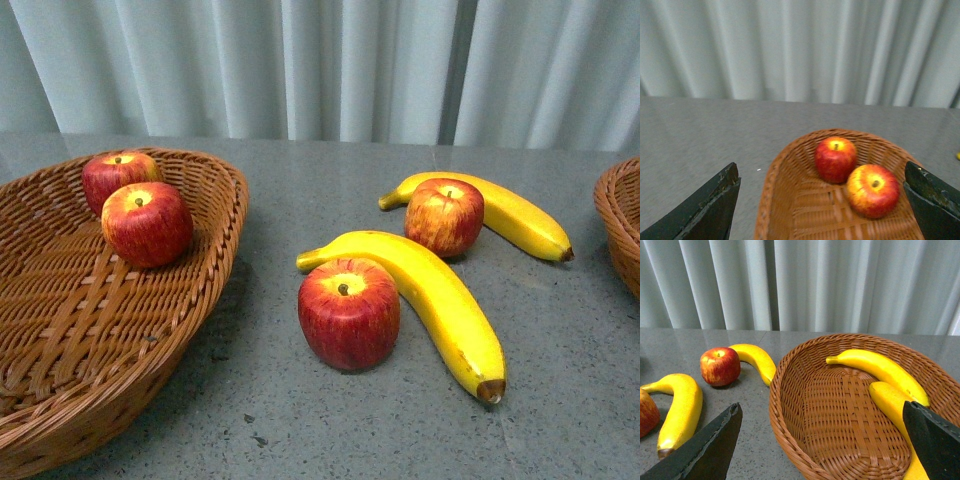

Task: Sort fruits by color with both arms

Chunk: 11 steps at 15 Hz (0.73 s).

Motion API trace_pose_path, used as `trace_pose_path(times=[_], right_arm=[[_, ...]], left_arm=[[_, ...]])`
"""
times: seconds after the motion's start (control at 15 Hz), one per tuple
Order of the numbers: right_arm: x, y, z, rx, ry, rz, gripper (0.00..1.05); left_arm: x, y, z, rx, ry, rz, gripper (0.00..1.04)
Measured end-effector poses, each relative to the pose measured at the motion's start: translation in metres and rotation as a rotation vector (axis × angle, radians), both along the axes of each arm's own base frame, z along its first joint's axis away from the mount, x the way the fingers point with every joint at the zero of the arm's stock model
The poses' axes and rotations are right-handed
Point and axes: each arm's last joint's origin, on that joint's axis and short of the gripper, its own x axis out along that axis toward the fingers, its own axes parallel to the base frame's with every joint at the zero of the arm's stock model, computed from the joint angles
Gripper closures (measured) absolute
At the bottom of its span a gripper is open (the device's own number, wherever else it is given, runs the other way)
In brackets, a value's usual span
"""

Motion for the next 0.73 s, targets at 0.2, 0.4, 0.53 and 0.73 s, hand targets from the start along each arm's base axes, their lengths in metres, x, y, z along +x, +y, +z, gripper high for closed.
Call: trace_pose_path(times=[0.2,0.4,0.53,0.73], right_arm=[[0.0,0.0,0.0,0.0,0.0,0.0,0.07],[0.0,0.0,0.0,0.0,0.0,0.0,0.07],[0.0,0.0,0.0,0.0,0.0,0.0,0.07],[0.0,0.0,0.0,0.0,0.0,0.0,0.07]], left_arm=[[0.062,-0.031,0.016,0.073,0.098,-0.308,0.07],[0.096,-0.084,-0.001,0.18,0.23,-0.587,0.07],[0.099,-0.111,-0.023,0.254,0.306,-0.718,0.07],[0.095,-0.142,-0.043,0.38,0.346,-0.878,0.07]])
